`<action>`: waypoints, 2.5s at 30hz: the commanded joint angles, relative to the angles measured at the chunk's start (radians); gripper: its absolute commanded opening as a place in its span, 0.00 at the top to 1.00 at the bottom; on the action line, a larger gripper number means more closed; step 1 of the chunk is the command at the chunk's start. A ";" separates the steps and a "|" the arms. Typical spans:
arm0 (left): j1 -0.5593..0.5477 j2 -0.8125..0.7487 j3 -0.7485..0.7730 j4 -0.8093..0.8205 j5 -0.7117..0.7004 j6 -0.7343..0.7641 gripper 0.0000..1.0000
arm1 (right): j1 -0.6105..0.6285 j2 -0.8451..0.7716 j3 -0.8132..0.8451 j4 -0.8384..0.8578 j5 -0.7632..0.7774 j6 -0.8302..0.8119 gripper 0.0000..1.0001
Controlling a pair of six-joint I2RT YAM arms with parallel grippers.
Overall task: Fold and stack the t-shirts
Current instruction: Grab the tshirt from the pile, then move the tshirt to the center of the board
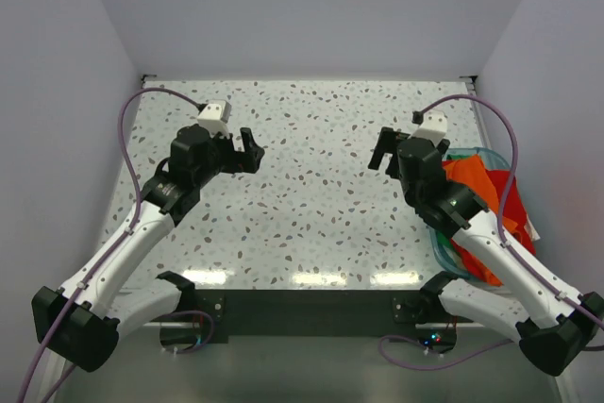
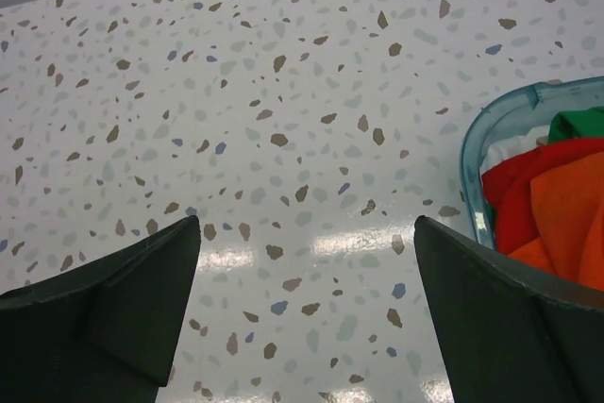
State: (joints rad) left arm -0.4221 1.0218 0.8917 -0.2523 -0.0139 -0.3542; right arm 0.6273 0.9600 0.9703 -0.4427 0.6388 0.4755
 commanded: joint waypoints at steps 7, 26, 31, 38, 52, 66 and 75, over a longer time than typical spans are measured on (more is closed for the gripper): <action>-0.001 -0.005 0.030 0.010 0.034 0.021 0.00 | 0.000 0.023 0.085 -0.122 0.058 0.026 0.01; -0.001 -0.012 0.018 0.015 0.163 -0.020 0.00 | -0.514 0.233 0.331 -0.450 0.135 0.064 0.05; -0.001 -0.008 0.016 0.018 0.181 -0.025 0.00 | -0.598 0.296 0.279 -0.398 0.110 0.074 0.09; -0.001 0.003 0.016 0.019 0.200 -0.028 0.00 | -0.624 0.330 0.177 -0.334 0.067 0.104 0.20; -0.001 0.009 0.013 0.027 0.224 -0.037 0.00 | -0.626 0.252 0.333 -0.421 -0.031 0.063 1.00; 0.000 0.000 0.024 0.015 0.183 -0.035 0.00 | -0.597 0.345 0.975 -0.361 -0.746 0.070 1.00; 0.002 -0.029 0.027 -0.008 0.088 -0.049 0.00 | -0.279 0.444 1.035 -0.208 -0.751 0.121 1.00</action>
State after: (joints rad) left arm -0.4217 1.0210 0.8921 -0.2626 0.1253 -0.3840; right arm 0.2996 1.4101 2.0418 -0.7620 -0.0658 0.5648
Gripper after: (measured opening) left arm 0.997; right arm 0.022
